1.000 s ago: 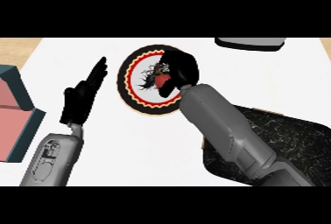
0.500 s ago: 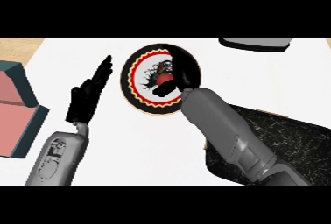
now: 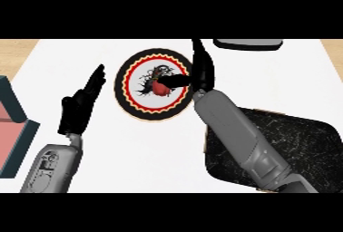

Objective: Pick the bell pepper from the tray and place it in the plate

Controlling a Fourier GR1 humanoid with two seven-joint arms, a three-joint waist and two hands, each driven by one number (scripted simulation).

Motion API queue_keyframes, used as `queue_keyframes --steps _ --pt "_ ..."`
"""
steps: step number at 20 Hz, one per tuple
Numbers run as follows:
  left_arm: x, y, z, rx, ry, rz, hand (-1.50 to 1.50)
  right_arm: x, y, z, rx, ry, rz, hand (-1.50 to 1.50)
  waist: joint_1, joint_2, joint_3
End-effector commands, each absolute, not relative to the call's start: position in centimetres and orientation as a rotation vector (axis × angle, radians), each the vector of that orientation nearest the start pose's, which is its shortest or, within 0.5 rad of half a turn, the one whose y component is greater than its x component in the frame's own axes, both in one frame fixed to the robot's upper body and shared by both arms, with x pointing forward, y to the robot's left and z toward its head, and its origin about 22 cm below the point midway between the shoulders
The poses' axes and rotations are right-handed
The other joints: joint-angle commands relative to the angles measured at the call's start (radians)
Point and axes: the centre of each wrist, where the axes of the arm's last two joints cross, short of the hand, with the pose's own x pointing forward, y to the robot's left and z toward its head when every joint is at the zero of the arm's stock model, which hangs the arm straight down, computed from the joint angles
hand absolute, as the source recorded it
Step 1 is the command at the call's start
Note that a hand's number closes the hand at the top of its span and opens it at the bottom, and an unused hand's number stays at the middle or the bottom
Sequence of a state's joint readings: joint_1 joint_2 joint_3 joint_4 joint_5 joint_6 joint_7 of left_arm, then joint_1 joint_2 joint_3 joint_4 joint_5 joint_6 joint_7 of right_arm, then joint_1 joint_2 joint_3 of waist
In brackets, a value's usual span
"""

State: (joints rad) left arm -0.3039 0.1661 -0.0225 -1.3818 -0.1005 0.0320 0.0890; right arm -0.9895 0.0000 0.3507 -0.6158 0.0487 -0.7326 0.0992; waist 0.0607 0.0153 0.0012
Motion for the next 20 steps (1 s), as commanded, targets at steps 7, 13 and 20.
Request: queue_keyframes --steps 7,13,20 --pt "31.7 25.8 3.2 0.226 -1.556 -0.196 0.00 41.1 -15.2 5.7 -0.453 -1.655 0.097 -1.50 -0.069 -0.014 -0.001" --pt "30.1 25.1 4.4 0.239 -1.561 -0.205 0.00 39.1 -20.5 2.7 -0.455 -1.626 0.166 -1.50 -0.062 -0.017 -0.001" --pt "30.5 25.5 3.8 0.238 -1.572 -0.219 0.00 38.5 -24.4 1.2 -0.427 -1.639 0.112 -1.50 -0.057 -0.013 -0.001"
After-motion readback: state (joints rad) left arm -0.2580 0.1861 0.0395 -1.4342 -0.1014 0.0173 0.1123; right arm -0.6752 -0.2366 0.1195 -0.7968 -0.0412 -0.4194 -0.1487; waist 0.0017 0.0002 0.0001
